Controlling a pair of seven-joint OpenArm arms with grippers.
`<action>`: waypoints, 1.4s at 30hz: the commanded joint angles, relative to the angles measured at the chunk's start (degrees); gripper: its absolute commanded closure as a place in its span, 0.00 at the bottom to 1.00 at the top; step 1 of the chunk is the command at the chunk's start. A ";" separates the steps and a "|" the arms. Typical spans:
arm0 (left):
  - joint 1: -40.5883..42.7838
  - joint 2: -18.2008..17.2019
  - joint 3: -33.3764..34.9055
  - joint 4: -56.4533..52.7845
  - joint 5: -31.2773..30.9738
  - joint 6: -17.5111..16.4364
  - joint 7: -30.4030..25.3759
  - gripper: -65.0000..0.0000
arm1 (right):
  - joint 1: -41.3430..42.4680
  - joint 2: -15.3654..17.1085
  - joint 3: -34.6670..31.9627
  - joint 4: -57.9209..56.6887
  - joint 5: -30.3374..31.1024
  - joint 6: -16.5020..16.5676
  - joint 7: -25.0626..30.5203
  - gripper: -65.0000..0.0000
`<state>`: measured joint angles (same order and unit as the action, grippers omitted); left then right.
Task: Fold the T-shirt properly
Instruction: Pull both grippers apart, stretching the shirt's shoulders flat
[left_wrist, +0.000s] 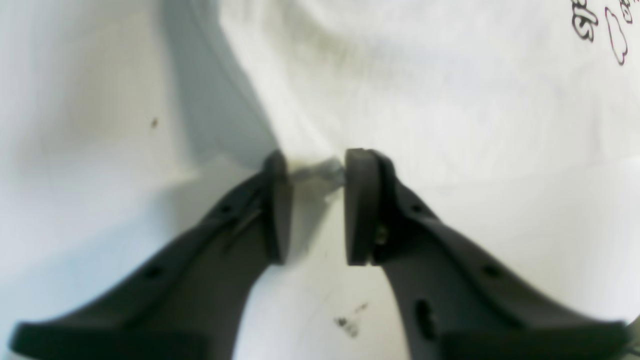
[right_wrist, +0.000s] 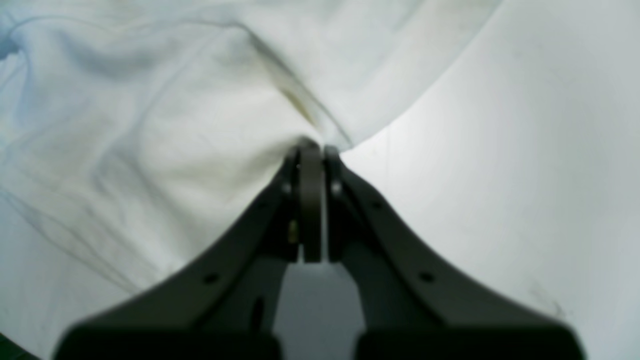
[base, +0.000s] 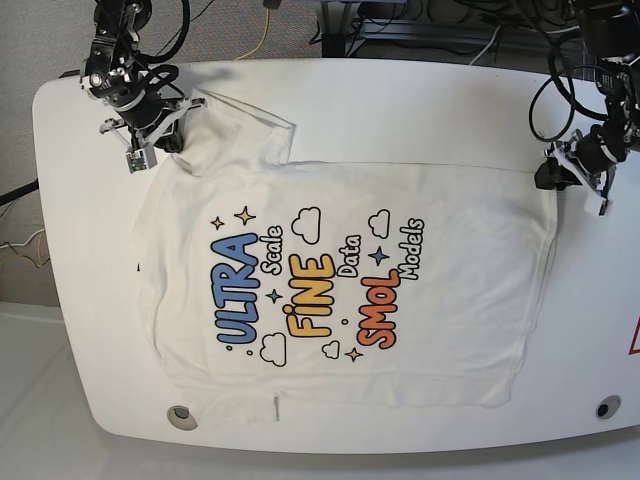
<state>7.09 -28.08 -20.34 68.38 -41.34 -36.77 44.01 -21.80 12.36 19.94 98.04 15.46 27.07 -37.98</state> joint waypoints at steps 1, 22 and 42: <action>0.88 -0.96 -0.09 0.70 0.48 -0.30 2.32 0.91 | -0.14 0.69 0.43 1.07 0.73 0.04 0.57 1.00; 9.30 -1.26 -2.74 10.45 -0.46 -1.71 3.08 1.00 | -2.34 1.15 0.85 2.94 4.09 0.22 0.56 1.00; 9.94 -1.40 -13.86 15.65 -3.82 -3.23 7.20 1.00 | -2.16 3.05 6.76 5.93 13.92 0.58 -6.04 1.00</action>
<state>16.95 -27.97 -32.49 81.32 -43.88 -39.72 51.96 -23.70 14.35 25.39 102.39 27.70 27.46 -44.25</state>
